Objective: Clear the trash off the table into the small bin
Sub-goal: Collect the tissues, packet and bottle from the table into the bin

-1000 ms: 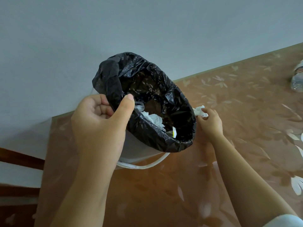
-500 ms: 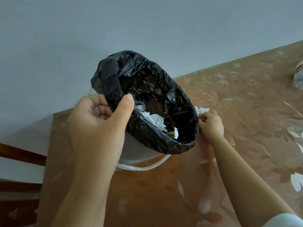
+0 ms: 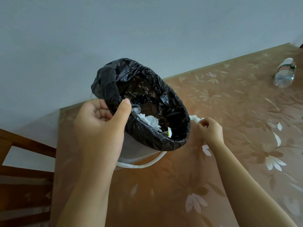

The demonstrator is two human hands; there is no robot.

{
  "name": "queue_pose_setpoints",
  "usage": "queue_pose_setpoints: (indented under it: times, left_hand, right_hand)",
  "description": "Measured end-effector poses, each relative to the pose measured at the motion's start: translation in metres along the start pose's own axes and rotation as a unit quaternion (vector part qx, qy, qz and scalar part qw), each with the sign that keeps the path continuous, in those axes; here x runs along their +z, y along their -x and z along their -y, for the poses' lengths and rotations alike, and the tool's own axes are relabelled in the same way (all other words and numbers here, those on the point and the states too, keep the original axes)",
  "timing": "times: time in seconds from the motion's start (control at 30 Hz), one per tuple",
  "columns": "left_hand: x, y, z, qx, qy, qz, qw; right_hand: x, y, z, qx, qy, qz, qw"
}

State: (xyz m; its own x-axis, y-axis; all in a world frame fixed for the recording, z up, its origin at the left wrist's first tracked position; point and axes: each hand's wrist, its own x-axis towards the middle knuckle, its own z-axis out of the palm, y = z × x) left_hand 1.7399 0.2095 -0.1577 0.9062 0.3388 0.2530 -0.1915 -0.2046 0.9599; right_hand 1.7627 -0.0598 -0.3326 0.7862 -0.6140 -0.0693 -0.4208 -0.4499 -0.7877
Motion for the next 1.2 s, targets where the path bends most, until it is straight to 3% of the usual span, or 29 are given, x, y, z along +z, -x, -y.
queue_pose_setpoints:
  times: [0.27,0.63,0.93,1.07,1.2]
  left_hand:
    - [-0.032,0.036,-0.019,-0.046,-0.005,-0.003,0.999]
    - [-0.095,0.104,-0.042,-0.111,0.037,0.038,0.992]
    - [-0.152,0.151,-0.042,-0.198,0.076,0.094,0.973]
    - [-0.173,0.171,-0.045,-0.222,0.082,0.098,0.967]
    - [-0.198,0.196,-0.045,-0.222,0.104,0.112,0.963]
  right_hand:
    - [-0.056,0.086,0.031,-0.041,-0.097,-0.067,0.992]
    - [-0.127,0.213,0.095,-0.119,-0.181,-0.084,0.973]
    - [-0.158,0.323,0.108,-0.168,-0.129,-0.01,0.977]
    - [-0.164,0.362,0.11,-0.198,-0.086,0.059,0.975]
    - [-0.172,0.397,0.103,-0.227,-0.034,0.041,0.972]
